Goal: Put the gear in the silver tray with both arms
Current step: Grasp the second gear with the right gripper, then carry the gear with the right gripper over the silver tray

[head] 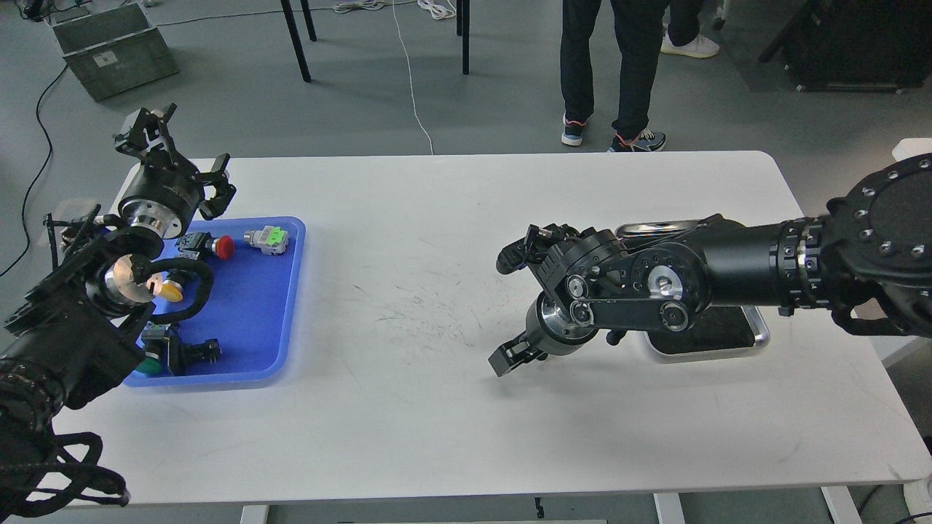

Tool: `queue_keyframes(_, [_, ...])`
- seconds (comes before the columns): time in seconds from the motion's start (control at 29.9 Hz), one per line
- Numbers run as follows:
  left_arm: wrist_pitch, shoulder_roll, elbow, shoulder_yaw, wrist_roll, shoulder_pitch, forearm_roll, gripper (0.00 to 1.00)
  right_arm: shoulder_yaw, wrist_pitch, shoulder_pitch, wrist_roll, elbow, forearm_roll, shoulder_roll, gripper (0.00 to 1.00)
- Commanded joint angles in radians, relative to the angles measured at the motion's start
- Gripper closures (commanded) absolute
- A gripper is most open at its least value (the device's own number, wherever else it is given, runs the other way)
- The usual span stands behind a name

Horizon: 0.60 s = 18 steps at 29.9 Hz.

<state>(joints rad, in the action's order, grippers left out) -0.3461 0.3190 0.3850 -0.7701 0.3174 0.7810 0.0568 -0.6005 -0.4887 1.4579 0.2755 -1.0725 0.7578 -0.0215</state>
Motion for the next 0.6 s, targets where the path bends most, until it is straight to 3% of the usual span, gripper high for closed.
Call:
queue_keyframes(0.0, [-0.001,0.006,0.0,0.0,0.0,0.0,0.0,0.02,-0.002,0.0,-0.008,-0.002,0.008,0.017,0.0,0.12])
queue_keyframes(0.3, [0.001,0.006,0.0,0.0,0.0,0.0,0.0,0.02,-0.002,0.0,-0.008,-0.009,0.008,0.017,0.0,0.25])
queue_keyframes(0.5, [0.001,0.006,-0.001,0.0,0.002,0.0,0.0,0.02,-0.004,0.0,-0.005,-0.009,0.008,0.018,0.0,0.51])
queue_keyframes(0.53, [0.001,0.006,-0.002,0.0,0.0,0.0,0.0,0.02,-0.004,0.0,-0.004,-0.009,0.006,0.02,-0.001,0.58])
queue_keyframes(0.57, [0.001,0.006,0.0,0.0,0.002,0.0,0.0,0.02,-0.004,0.0,-0.002,-0.009,0.006,0.02,-0.003,0.7])
